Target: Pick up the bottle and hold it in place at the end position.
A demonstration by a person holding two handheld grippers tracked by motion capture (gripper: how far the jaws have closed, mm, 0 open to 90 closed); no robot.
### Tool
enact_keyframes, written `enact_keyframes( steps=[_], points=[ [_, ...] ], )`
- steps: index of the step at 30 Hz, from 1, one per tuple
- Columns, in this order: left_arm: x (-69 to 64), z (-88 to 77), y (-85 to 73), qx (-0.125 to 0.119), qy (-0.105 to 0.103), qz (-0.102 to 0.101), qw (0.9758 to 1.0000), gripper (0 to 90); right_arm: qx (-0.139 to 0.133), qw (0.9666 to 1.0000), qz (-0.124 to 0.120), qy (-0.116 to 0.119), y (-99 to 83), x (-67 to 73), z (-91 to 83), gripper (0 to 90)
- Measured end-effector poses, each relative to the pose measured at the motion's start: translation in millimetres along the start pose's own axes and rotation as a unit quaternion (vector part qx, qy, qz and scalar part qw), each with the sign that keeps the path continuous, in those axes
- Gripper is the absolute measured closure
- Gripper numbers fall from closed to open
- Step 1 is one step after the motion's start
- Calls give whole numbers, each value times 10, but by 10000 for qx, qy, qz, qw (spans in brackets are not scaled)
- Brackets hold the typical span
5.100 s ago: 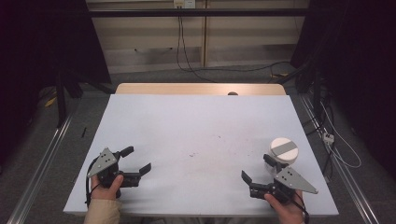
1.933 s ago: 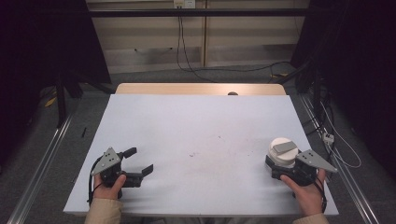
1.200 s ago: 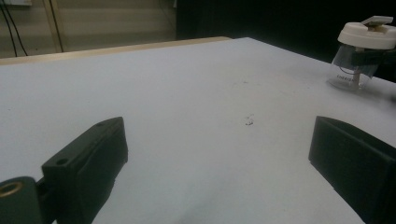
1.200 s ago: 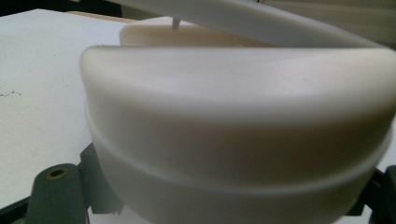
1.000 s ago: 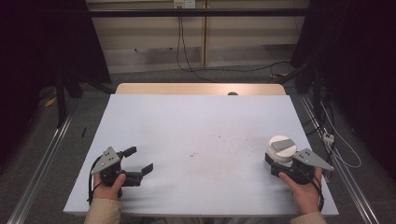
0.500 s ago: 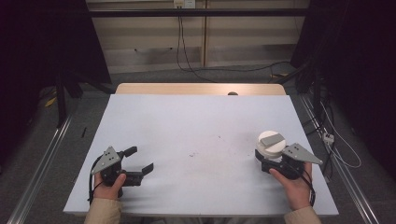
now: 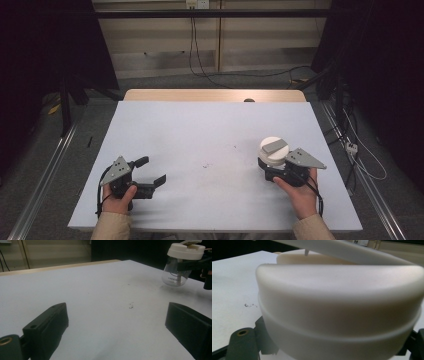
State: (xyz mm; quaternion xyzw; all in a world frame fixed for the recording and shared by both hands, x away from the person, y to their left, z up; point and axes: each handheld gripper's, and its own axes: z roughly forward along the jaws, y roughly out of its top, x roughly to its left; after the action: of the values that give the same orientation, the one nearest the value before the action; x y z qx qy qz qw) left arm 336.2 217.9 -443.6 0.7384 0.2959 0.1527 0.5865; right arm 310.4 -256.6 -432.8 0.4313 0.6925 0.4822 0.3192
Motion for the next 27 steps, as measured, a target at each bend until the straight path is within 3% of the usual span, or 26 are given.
enact_keyframes(
  steps=[15, 27],
  points=[
    [14, 6, -5, -6, 15, -44, 10000, 46, -47, 9994, -16, 340, 108, 235, 302, 185],
    [21, 5, -9, -13, 29, -43, 10000, 46, -50, 9985, 2, 543, 185, 343, 522, 185]
  ],
)
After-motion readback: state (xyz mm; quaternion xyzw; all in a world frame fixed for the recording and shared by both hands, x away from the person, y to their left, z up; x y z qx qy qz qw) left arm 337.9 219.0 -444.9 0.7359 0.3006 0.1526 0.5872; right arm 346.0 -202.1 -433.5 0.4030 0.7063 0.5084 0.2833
